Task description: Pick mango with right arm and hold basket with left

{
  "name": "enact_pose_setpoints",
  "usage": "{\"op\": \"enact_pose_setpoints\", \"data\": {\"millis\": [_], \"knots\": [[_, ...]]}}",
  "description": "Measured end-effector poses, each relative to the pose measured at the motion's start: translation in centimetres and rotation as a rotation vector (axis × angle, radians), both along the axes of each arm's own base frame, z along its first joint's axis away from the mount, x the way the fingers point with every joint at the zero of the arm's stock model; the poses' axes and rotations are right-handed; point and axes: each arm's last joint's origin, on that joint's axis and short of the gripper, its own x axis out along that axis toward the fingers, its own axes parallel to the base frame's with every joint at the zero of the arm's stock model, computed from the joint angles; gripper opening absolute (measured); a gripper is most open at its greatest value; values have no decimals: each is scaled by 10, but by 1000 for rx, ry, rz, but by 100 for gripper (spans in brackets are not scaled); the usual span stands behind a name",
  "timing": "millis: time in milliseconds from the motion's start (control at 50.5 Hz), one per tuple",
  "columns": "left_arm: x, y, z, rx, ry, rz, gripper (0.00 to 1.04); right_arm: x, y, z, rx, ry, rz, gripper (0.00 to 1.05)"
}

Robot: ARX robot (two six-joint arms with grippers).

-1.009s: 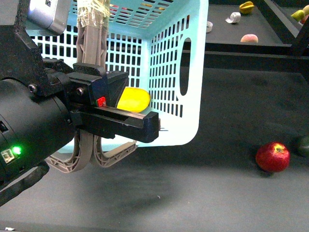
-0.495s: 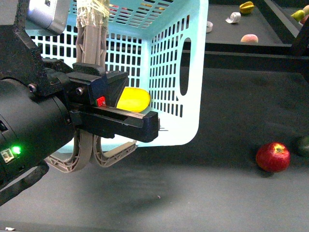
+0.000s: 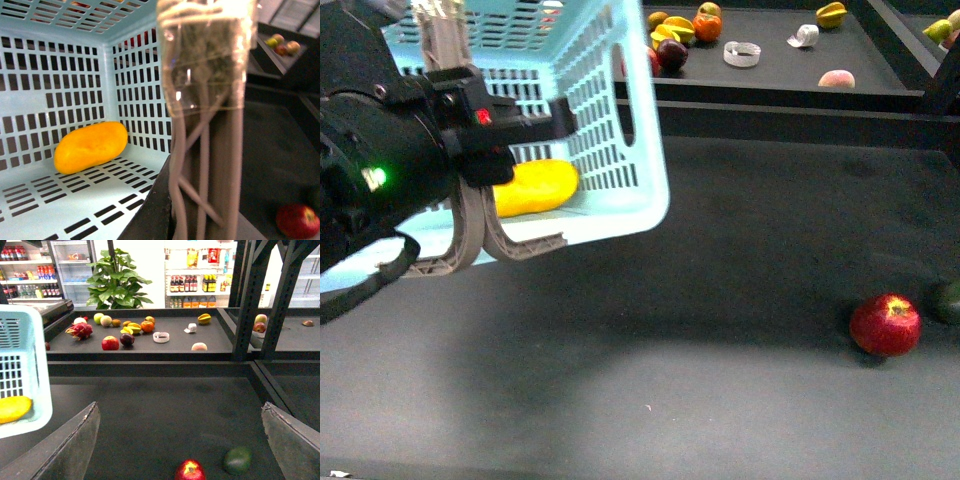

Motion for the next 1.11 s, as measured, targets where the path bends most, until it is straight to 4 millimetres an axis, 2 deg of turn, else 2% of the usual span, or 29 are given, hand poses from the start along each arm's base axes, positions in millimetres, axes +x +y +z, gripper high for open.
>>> {"op": "enact_pose_setpoints", "data": {"millis": [178,317,554,772,1108], "knots": [[38,31,-9,-202,72,224,5,0,0,0,0,0,0,96],[68,57,-23,-455,132,439,5,0,0,0,0,0,0,96],[96,63,-44,-718,162,575,5,0,0,0,0,0,0,96],[112,60,-42,-882,146,604,5,0,0,0,0,0,0,96],[128,68,-44,-977,151,707,5,0,0,0,0,0,0,96]]}}
